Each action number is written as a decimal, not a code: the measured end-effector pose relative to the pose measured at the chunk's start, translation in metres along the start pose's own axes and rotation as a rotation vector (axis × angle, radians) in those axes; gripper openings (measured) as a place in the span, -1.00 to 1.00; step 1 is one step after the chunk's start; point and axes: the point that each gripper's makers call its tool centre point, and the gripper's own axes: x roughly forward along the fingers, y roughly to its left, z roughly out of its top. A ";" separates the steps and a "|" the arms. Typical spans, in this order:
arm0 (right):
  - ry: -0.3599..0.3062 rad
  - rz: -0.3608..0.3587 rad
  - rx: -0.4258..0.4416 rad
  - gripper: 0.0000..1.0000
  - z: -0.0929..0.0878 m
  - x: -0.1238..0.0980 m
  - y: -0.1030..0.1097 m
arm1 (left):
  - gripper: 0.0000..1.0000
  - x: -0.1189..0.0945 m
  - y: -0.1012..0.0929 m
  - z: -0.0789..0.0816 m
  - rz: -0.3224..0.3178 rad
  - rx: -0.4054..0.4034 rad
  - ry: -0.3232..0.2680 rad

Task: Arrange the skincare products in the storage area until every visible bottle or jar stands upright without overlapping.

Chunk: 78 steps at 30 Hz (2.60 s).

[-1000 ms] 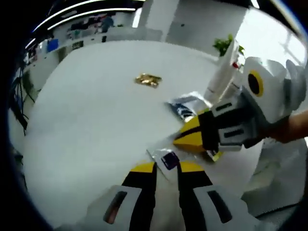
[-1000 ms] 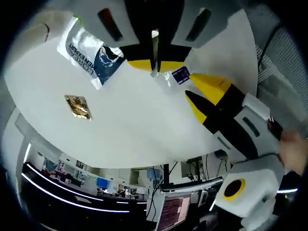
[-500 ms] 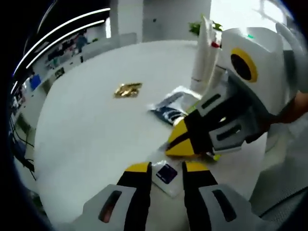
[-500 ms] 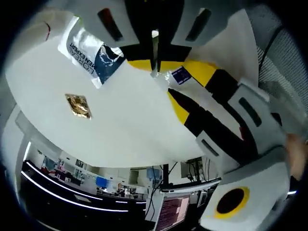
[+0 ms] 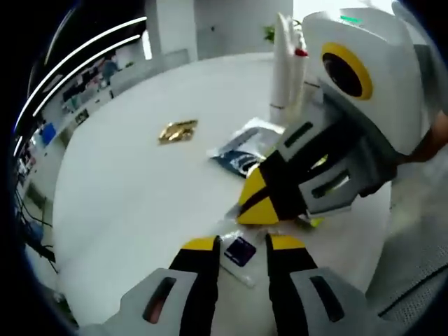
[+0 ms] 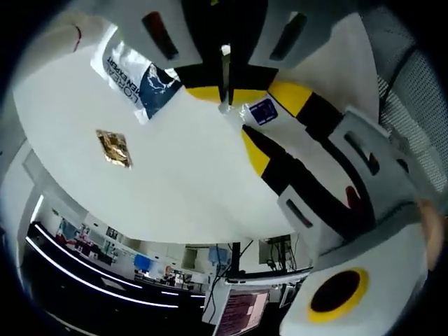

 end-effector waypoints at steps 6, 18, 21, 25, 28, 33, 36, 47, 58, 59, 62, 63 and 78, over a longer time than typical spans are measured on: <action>-0.024 0.027 -0.024 -0.94 -0.001 -0.002 -0.001 | -0.55 0.001 0.000 0.000 -0.028 -0.040 -0.010; -0.033 -0.015 -0.077 -0.85 0.001 -0.013 -0.013 | -0.55 0.002 -0.003 0.001 -0.039 -0.011 -0.017; -0.053 -0.026 -0.056 -0.87 0.003 -0.018 -0.019 | -0.55 0.002 -0.003 0.001 -0.039 -0.011 -0.018; -0.071 -0.046 -0.037 -0.80 0.004 -0.024 -0.025 | -0.55 0.002 -0.003 0.001 -0.040 -0.005 -0.014; -0.068 -0.049 -0.025 -0.78 0.002 -0.025 -0.024 | -0.55 0.002 -0.003 0.001 -0.040 -0.001 -0.010; -0.064 -0.047 -0.010 -0.75 -0.002 -0.028 -0.022 | -0.54 0.002 -0.003 0.002 -0.037 0.009 -0.007; -0.065 -0.039 0.003 -0.73 -0.003 -0.030 -0.019 | -0.54 0.002 -0.003 0.002 -0.036 0.010 -0.007; -0.060 -0.026 0.031 -0.61 -0.006 -0.035 -0.015 | -0.48 0.002 -0.003 0.004 -0.036 0.016 -0.002; -0.046 -0.027 0.058 -0.42 -0.011 -0.042 -0.014 | -0.45 -0.003 -0.004 0.003 -0.033 0.009 0.002; -0.046 -0.026 0.062 -0.40 -0.012 -0.043 -0.014 | -0.45 -0.004 -0.004 0.003 -0.032 0.008 0.001; -0.043 -0.023 0.070 -0.36 -0.013 -0.045 -0.012 | -0.42 -0.006 -0.006 0.003 -0.032 0.007 0.000; -0.041 -0.021 0.073 -0.33 -0.014 -0.045 -0.012 | -0.41 -0.006 -0.006 0.003 -0.032 0.006 -0.001; -0.026 -0.026 0.118 0.06 -0.027 -0.062 -0.006 | -0.28 -0.021 -0.015 0.007 -0.031 -0.030 -0.026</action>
